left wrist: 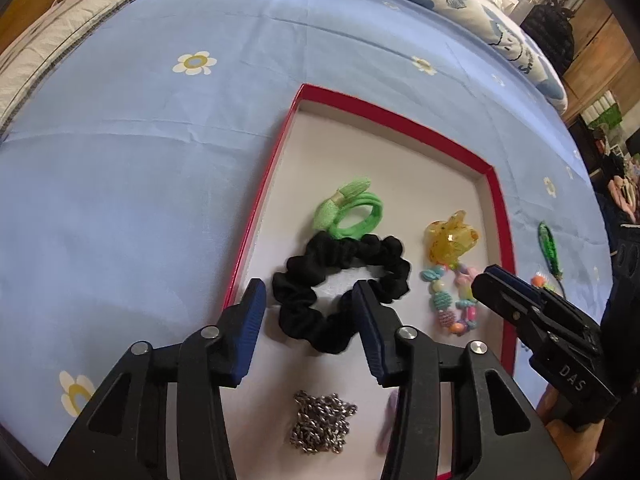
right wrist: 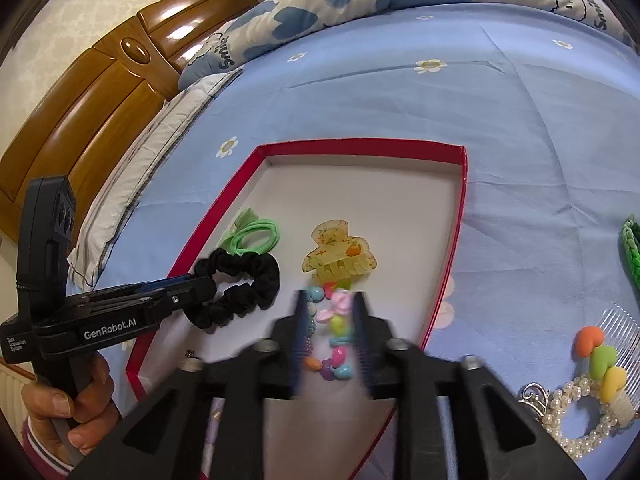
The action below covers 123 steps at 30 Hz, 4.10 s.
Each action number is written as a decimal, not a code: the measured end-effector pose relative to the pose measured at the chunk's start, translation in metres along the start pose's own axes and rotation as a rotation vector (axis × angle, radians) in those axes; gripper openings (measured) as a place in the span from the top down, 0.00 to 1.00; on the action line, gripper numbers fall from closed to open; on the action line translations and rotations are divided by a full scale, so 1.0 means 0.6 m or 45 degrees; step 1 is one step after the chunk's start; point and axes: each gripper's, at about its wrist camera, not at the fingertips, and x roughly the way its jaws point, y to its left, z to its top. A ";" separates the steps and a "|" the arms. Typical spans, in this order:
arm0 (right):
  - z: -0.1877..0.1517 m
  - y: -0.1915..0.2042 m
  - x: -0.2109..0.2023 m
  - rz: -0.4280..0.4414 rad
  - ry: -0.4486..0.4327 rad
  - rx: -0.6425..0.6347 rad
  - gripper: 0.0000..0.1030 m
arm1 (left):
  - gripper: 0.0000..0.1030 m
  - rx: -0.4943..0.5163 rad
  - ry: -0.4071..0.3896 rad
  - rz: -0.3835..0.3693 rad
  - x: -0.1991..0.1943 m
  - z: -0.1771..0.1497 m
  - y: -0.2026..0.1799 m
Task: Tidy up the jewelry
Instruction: 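Carry the scrunchie and beaded bracelet into the tray and release both, then withdraw both open tools from the tray toward the remaining items, then grasp the pearl bracelet with the left tool while the right tool grasps the silver watch, then carry the pearl bracelet and watch into the tray and open both tools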
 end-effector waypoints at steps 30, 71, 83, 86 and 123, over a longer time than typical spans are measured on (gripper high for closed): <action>-0.120 -0.156 -0.228 -0.139 -0.225 0.285 0.60 | 0.48 0.192 -0.055 -0.147 -0.077 -0.056 -0.158; -0.088 -0.336 -0.192 -0.232 -0.041 0.331 0.75 | 0.49 0.711 0.210 -0.160 0.101 -0.071 -0.434; -0.099 -0.341 -0.199 -0.219 -0.085 0.376 0.96 | 0.75 0.776 0.195 -0.200 0.088 -0.086 -0.432; -0.114 -0.343 -0.216 -0.211 -0.102 0.400 0.96 | 0.76 0.753 0.185 -0.226 0.073 -0.093 -0.424; -0.169 -0.235 -0.276 -0.214 -0.239 0.337 0.95 | 0.76 0.495 0.041 -0.321 -0.071 -0.126 -0.287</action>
